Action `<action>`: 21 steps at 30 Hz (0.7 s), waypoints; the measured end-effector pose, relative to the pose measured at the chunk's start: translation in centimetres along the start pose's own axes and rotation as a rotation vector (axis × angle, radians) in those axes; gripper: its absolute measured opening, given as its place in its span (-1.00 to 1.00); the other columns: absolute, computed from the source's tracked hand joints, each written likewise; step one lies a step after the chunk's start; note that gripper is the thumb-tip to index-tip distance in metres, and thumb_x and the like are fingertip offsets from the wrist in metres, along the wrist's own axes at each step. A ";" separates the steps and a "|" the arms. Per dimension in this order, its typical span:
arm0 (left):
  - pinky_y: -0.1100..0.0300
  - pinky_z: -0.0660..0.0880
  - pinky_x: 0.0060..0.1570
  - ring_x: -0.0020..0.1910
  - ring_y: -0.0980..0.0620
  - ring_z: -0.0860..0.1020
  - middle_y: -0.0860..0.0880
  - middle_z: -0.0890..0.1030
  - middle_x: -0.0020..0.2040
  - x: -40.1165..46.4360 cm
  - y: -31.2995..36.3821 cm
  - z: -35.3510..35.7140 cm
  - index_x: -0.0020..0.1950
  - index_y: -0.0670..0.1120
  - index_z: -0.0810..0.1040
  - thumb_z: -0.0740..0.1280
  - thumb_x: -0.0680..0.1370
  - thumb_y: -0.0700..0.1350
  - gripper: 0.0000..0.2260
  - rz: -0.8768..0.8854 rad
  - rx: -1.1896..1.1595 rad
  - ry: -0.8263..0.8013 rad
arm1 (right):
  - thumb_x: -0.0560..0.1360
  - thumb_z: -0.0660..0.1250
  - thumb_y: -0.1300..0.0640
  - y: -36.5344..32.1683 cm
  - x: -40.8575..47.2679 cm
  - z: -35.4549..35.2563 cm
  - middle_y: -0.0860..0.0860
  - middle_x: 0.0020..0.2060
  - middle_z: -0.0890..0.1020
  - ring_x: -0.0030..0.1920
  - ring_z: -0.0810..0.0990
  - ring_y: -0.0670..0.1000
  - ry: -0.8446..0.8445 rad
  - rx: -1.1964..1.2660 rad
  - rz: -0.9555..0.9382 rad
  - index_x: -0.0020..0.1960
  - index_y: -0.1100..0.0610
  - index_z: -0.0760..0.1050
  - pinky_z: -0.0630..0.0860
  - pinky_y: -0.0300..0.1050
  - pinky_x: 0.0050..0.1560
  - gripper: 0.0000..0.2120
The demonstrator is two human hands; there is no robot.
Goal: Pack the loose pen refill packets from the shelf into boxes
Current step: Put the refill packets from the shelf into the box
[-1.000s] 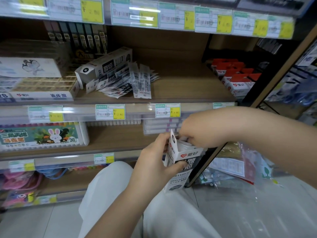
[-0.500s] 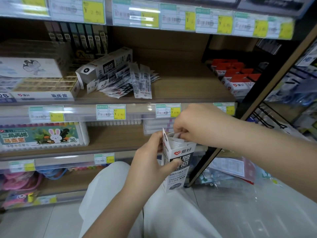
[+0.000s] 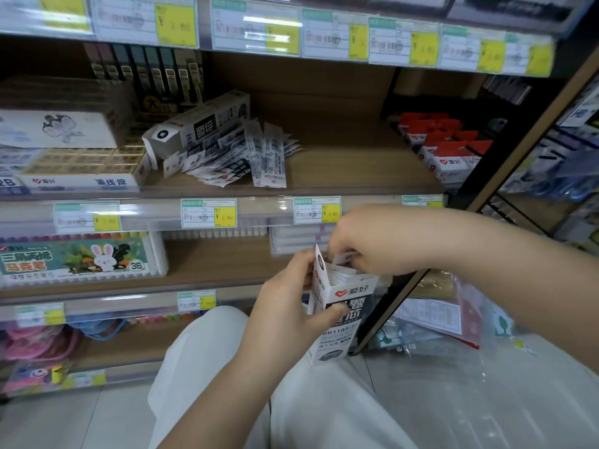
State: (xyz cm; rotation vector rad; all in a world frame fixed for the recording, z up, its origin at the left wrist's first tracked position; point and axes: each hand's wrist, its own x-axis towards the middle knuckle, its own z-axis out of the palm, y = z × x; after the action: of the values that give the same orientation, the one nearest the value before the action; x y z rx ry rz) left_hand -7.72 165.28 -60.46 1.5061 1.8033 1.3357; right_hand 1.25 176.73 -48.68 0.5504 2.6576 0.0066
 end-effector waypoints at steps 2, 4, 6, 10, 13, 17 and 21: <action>0.10 0.54 0.06 0.02 0.27 0.58 0.20 0.62 0.00 -0.2 -0.1 0.1 0.09 0.26 0.38 0.54 0.31 -0.10 -0.49 -0.004 -0.016 -0.011 | 0.48 0.24 0.26 0.1 -0.4 -0.7 0.02 -0.26 0.60 -0.23 0.53 0.07 -0.068 0.039 -0.016 -0.22 0.03 0.49 0.50 -0.05 -0.18 -0.82; 0.09 0.55 0.06 0.01 0.26 0.58 0.20 0.62 0.00 -0.2 -0.1 0.1 0.11 0.21 0.40 0.54 0.31 -0.10 -0.50 -0.012 -0.028 -0.010 | 0.48 0.23 0.24 0.1 -0.5 -0.9 0.07 -0.22 0.63 -0.21 0.56 0.10 -0.108 0.025 -0.022 -0.21 0.07 0.52 0.51 -0.04 -0.16 -0.84; 0.07 0.55 0.05 0.01 0.23 0.58 0.18 0.62 0.00 -0.2 -0.1 0.2 0.12 0.19 0.40 0.54 0.30 -0.06 -0.51 -0.012 -0.028 -0.014 | 0.47 0.21 0.27 -0.3 -0.3 -0.5 0.05 -0.32 0.57 -0.34 0.48 0.05 -0.114 -0.038 0.002 -0.27 0.08 0.52 0.45 -0.13 -0.29 -0.79; 0.04 0.54 0.04 0.03 0.15 0.59 0.15 0.62 0.01 0.1 0.3 0.7 0.11 0.20 0.38 0.48 0.26 0.00 -0.51 -0.008 -0.020 -0.021 | 0.40 0.16 0.39 -1.4 -0.4 0.1 0.00 -0.46 0.32 -0.48 0.27 -0.02 -0.082 -0.176 0.077 -0.43 0.09 0.23 0.21 -0.22 -0.47 -0.68; 0.06 0.54 0.05 0.03 0.17 0.59 0.15 0.62 0.01 0.2 0.4 0.8 0.10 0.22 0.39 0.50 0.26 -0.01 -0.51 -0.014 -0.016 -0.017 | 0.43 0.16 0.37 -1.0 -0.5 0.4 0.00 -0.43 0.33 -0.45 0.31 0.00 -0.035 -0.178 0.084 -0.40 0.12 0.25 0.23 -0.21 -0.47 -0.72; 0.33 0.50 0.05 0.00 0.36 0.56 0.30 0.58 -0.04 0.5 0.1 -0.1 0.00 0.31 0.34 0.57 0.29 -0.12 -0.47 -0.015 0.002 -0.004 | 0.48 0.22 0.19 -0.3 -0.9 -0.2 -0.04 -0.41 0.42 -0.34 0.38 -0.01 0.113 -0.015 0.065 -0.30 0.09 0.41 0.42 -0.10 -0.27 -0.83; 0.43 0.47 0.03 0.00 0.40 0.54 0.34 0.56 -0.06 0.5 0.0 -0.7 -0.01 0.33 0.31 0.56 0.29 -0.10 -0.46 -0.023 0.034 -0.020 | 0.49 0.30 0.05 -0.2 -1.1 -0.7 -0.11 -0.30 0.51 -0.14 0.42 -0.05 0.249 0.028 0.051 -0.15 0.02 0.53 0.51 -0.04 -0.05 -0.92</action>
State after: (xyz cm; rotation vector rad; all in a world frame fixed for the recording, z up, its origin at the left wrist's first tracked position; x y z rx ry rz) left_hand -8.41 165.44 -60.00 1.5065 1.8343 1.2807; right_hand 1.79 176.20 -47.63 0.6655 2.8875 0.0562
